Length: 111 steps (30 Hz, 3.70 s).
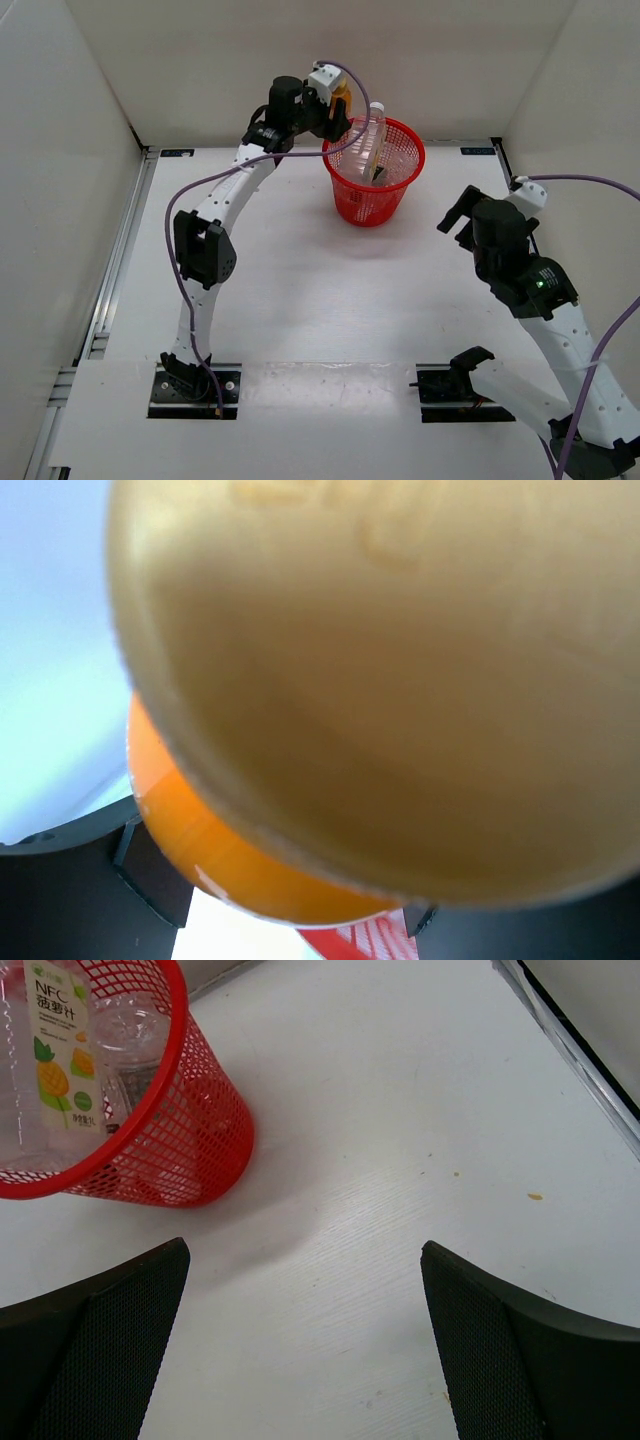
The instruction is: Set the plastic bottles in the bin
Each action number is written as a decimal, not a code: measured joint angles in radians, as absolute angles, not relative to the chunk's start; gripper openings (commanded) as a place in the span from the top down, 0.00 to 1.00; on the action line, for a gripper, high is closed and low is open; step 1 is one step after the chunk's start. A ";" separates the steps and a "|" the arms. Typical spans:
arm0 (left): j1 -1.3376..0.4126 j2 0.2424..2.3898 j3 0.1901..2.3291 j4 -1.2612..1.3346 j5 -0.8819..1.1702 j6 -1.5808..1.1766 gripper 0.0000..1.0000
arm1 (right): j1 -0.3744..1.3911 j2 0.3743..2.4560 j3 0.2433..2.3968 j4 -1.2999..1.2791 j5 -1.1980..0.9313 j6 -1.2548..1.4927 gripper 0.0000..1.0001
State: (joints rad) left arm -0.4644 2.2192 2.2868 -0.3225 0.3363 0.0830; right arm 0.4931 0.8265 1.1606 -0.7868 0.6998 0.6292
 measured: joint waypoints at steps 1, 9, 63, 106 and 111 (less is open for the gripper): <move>-0.465 2.213 2.260 -0.321 0.331 0.084 0.90 | 0.493 0.831 1.159 -0.787 0.699 0.629 0.00; -0.464 2.207 2.134 -0.335 0.323 0.094 0.90 | 0.493 0.831 1.153 -0.787 0.693 0.630 0.00; -0.614 2.104 2.062 -0.396 0.306 0.470 0.68 | 0.493 0.838 1.131 -0.787 0.625 0.630 0.00; -0.696 1.972 2.133 -0.743 0.414 0.662 0.00 | 0.493 0.829 1.129 -0.786 0.580 0.653 0.00; -0.697 1.973 2.189 -0.795 0.431 0.641 0.00 | 0.493 0.807 1.129 -0.786 0.572 0.660 0.00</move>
